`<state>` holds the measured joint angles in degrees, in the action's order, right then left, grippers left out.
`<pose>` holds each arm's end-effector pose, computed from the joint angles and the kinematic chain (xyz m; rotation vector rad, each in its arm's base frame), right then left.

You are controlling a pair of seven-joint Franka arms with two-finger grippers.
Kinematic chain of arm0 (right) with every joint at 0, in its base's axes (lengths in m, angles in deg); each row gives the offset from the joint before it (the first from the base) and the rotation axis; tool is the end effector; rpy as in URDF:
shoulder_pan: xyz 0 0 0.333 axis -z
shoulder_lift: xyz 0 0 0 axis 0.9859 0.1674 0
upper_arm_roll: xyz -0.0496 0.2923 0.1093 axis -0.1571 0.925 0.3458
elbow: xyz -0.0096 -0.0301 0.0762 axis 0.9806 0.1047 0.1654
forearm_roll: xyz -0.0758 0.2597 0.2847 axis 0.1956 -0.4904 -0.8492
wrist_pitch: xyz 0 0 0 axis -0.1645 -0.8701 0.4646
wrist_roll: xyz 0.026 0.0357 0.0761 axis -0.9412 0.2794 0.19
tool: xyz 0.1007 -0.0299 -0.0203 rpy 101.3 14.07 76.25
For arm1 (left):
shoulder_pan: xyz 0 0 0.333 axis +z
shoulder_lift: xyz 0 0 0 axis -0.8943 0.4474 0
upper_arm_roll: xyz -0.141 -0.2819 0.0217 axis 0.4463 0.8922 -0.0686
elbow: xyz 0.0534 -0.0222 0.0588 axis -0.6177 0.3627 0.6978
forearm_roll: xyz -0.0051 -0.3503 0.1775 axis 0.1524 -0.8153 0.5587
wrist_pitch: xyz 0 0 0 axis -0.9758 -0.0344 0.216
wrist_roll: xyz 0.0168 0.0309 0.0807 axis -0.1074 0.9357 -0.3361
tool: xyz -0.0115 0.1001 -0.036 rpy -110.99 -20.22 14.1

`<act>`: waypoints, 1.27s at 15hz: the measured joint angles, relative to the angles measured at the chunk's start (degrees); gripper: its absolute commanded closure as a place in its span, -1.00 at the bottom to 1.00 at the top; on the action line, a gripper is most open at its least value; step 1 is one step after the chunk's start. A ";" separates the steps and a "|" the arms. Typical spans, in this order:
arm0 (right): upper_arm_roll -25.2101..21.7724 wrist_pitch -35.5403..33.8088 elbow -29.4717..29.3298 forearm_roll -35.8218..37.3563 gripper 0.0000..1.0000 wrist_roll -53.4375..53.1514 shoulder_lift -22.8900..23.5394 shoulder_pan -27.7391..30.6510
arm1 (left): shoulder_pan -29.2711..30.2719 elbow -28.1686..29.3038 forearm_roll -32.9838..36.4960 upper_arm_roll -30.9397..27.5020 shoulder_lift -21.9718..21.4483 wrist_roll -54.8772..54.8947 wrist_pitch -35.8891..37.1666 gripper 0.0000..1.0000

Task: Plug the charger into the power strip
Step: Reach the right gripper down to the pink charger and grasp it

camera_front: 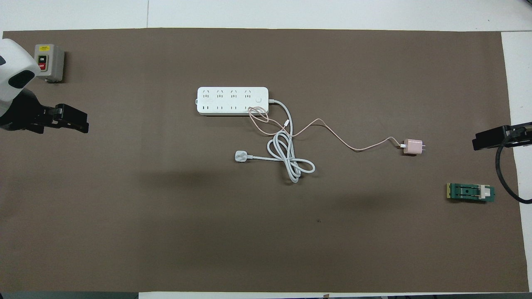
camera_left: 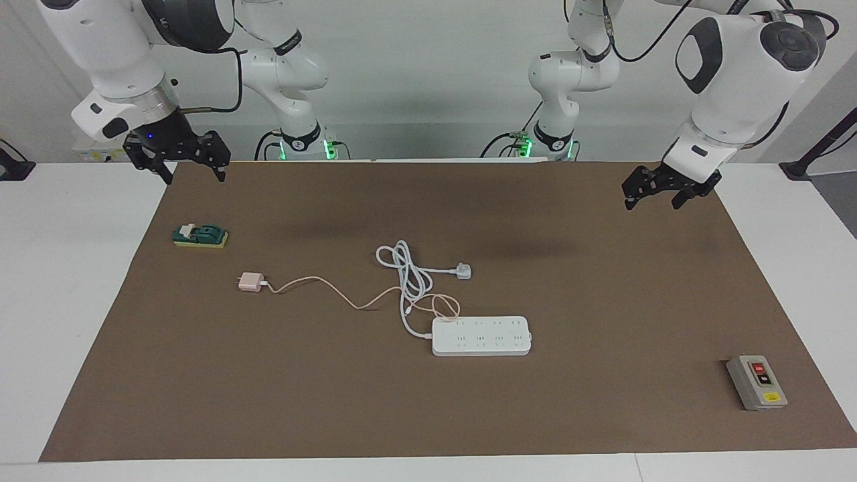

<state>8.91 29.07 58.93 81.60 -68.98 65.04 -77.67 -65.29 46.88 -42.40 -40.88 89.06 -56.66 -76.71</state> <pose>0.5251 -0.0398 0.6050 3.1163 0.0880 -0.0825 0.5666 -0.0530 0.5756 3.1350 -0.1070 -0.1140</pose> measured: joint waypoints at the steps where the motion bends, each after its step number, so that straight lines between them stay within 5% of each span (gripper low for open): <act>1: -0.02 0.08 0.00 0.00 -1.00 0.00 0.00 0.01 | 0.00 0.00 0.00 -0.02 0.00 0.00 0.00 -1.00; 13: 0.07 0.85 0.03 0.00 -1.00 -1.16 0.00 -0.02 | 0.00 0.00 0.00 -0.03 0.00 0.01 0.00 -1.00; 19: 0.18 1.22 2.63 -2.43 -1.00 -25.24 2.28 0.01 | 0.01 -0.01 0.00 -0.03 -0.13 0.01 -0.14 -1.00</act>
<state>9.09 30.29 61.56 79.17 -94.22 67.32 -77.66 -65.28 46.88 -42.40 -40.91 88.94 -56.65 -76.85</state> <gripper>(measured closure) 0.000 0.000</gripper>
